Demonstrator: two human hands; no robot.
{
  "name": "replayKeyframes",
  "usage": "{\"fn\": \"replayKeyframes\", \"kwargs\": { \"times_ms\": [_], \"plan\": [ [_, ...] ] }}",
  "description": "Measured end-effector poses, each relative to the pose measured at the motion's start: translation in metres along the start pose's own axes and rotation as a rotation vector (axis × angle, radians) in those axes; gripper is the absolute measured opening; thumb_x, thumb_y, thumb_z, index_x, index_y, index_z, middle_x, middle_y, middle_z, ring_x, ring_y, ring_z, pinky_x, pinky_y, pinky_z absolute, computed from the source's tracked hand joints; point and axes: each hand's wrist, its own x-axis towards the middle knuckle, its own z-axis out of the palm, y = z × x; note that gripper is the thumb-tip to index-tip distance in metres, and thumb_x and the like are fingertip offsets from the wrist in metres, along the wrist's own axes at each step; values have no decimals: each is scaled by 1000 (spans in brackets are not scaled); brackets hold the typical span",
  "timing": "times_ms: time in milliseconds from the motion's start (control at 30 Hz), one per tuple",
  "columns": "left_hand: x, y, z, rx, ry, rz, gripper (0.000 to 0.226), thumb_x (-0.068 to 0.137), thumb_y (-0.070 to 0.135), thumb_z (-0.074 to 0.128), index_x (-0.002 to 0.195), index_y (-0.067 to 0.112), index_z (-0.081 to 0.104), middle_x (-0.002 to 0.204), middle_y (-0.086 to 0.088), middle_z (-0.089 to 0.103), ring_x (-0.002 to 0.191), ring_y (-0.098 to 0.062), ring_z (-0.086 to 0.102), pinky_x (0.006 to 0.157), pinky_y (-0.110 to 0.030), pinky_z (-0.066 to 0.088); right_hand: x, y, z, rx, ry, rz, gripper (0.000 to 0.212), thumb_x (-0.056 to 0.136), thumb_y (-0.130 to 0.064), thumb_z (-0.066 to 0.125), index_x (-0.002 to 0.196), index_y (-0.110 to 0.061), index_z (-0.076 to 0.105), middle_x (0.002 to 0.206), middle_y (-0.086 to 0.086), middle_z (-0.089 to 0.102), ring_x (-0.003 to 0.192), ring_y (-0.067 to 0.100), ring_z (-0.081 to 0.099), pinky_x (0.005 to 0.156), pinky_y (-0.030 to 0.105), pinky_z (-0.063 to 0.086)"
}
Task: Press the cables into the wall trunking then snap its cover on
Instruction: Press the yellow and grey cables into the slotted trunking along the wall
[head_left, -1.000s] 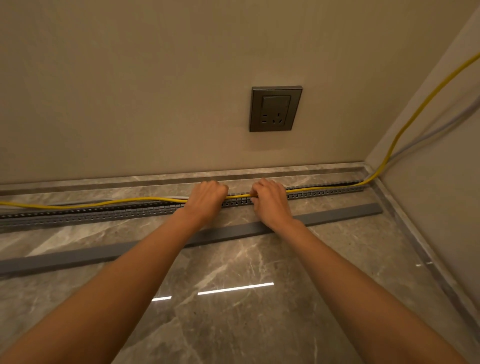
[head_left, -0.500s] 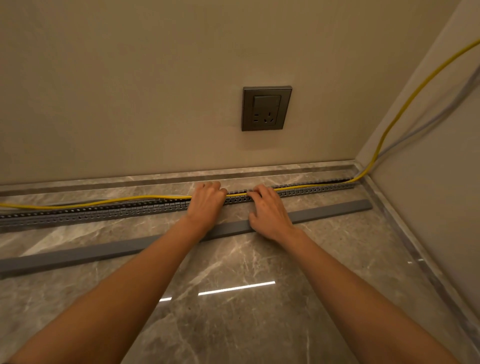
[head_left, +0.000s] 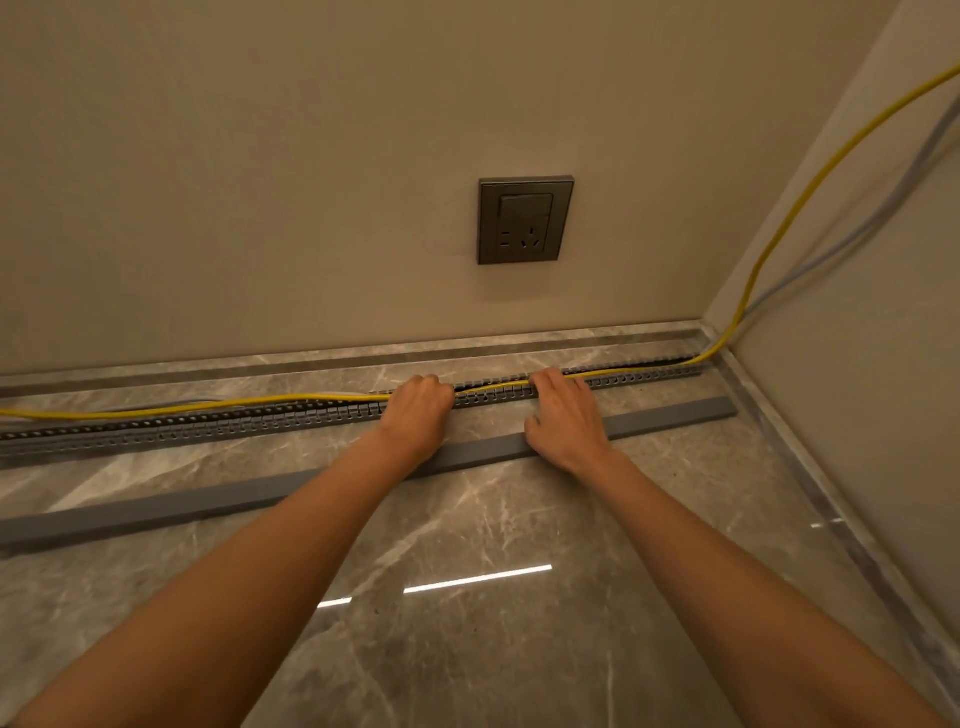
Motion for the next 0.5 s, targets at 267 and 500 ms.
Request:
{"fn": "replayKeyframes", "kwargs": {
  "times_ms": [267, 500],
  "plan": [
    [-2, -9, 0, -292, -24, -27, 34, 90, -2, 45, 123, 1, 53, 123, -20, 53, 115, -35, 51, 95, -39, 43, 15, -8, -13, 41, -126, 84, 38, 82, -18, 50, 117, -2, 51, 124, 15, 55, 118, 32, 49, 115, 46, 23],
    [-7, -45, -4, -637, 181, -172, 35, 88, -10, 45, 118, -2, 62, 122, -23, 58, 112, -33, 58, 98, -37, 46, 8, -33, -3, -26, 41, 19, 32, 87, -11, 47, 115, 1, 55, 124, 18, 55, 115, 34, 50, 109, 43, 29]
  ]
}}
